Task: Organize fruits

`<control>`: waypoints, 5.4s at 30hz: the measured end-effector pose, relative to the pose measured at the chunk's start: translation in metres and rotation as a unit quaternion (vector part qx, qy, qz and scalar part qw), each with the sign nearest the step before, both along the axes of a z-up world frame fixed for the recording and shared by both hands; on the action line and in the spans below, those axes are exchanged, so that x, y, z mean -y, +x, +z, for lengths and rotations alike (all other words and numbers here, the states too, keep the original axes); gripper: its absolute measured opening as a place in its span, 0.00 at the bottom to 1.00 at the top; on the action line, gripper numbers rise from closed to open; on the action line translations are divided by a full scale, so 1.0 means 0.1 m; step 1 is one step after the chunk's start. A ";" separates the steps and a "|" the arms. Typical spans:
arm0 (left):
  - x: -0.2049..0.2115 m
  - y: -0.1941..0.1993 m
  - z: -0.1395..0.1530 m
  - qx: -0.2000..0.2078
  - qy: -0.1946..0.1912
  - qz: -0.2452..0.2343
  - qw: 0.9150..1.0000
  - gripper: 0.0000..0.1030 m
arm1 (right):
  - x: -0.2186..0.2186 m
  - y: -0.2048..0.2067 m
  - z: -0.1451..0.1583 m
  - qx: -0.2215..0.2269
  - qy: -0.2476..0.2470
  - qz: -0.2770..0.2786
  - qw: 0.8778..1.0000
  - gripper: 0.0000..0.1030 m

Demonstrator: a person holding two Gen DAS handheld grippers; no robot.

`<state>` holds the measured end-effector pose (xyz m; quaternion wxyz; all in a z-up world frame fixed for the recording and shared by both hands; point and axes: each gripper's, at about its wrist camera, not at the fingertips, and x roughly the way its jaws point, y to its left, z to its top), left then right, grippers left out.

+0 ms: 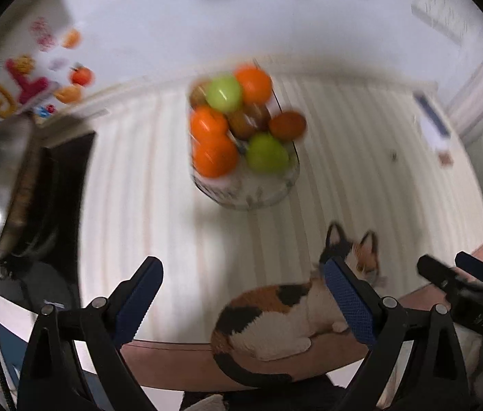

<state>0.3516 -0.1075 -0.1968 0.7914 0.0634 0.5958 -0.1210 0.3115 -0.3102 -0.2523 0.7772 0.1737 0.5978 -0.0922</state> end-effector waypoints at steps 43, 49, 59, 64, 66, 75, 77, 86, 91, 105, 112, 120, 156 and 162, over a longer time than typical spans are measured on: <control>1.78 -0.46 -1.33 -0.138 0.022 -0.229 0.963 0.22 | 0.84 -0.35 -1.09 -0.037 0.031 -0.088 0.995 0.29; 1.52 -0.38 -1.23 -0.132 0.001 -0.212 0.968 0.22 | 0.82 -0.29 -0.99 -0.025 0.033 -0.079 0.996 0.29; 0.69 0.24 -0.68 -0.096 -0.053 -0.099 0.989 0.22 | 0.43 0.23 -0.63 0.024 0.064 -0.018 0.998 0.29; 0.13 0.63 -0.60 -0.088 -0.076 -0.020 0.993 0.22 | 0.02 0.71 -0.56 0.046 0.112 0.036 0.992 0.29; 0.00 0.75 -0.63 -0.098 -0.086 0.012 0.991 0.22 | -0.17 0.92 -0.60 0.049 0.146 0.062 0.986 0.29; -0.38 1.30 -0.99 -0.154 -0.135 0.106 0.973 0.23 | -0.66 1.63 -0.96 0.028 0.229 0.094 0.969 0.29; -0.39 1.35 -1.05 -0.162 -0.132 0.107 0.972 0.23 | -0.71 1.70 -0.99 0.021 0.218 0.103 0.970 0.30; -0.53 1.35 -0.96 -0.148 -0.089 0.122 0.977 0.48 | -0.65 1.72 -0.95 -0.007 0.171 0.105 0.980 0.87; -0.58 1.25 -0.79 -0.109 -0.050 0.109 0.987 0.86 | -0.66 1.65 -0.73 -0.002 0.072 0.120 0.990 0.93; -0.62 0.86 -0.24 -0.012 0.003 0.127 0.992 0.90 | -0.74 1.45 -0.06 0.052 -0.063 0.130 0.988 0.96; -0.69 0.58 0.15 0.027 -0.007 0.140 0.990 0.90 | -0.76 1.17 0.30 0.082 -0.071 0.126 0.986 0.96; -0.82 -0.05 0.80 0.097 -0.014 0.132 0.986 0.90 | -0.89 0.46 1.00 0.138 -0.083 0.120 0.980 0.96; -1.28 -1.93 1.97 0.206 -0.061 0.093 0.972 0.90 | -1.42 -1.87 2.47 0.251 -0.097 0.092 0.959 0.98; -1.22 -1.80 1.93 0.207 -0.054 0.100 0.972 0.98 | -1.32 -1.74 2.44 0.256 -0.095 0.093 0.958 0.98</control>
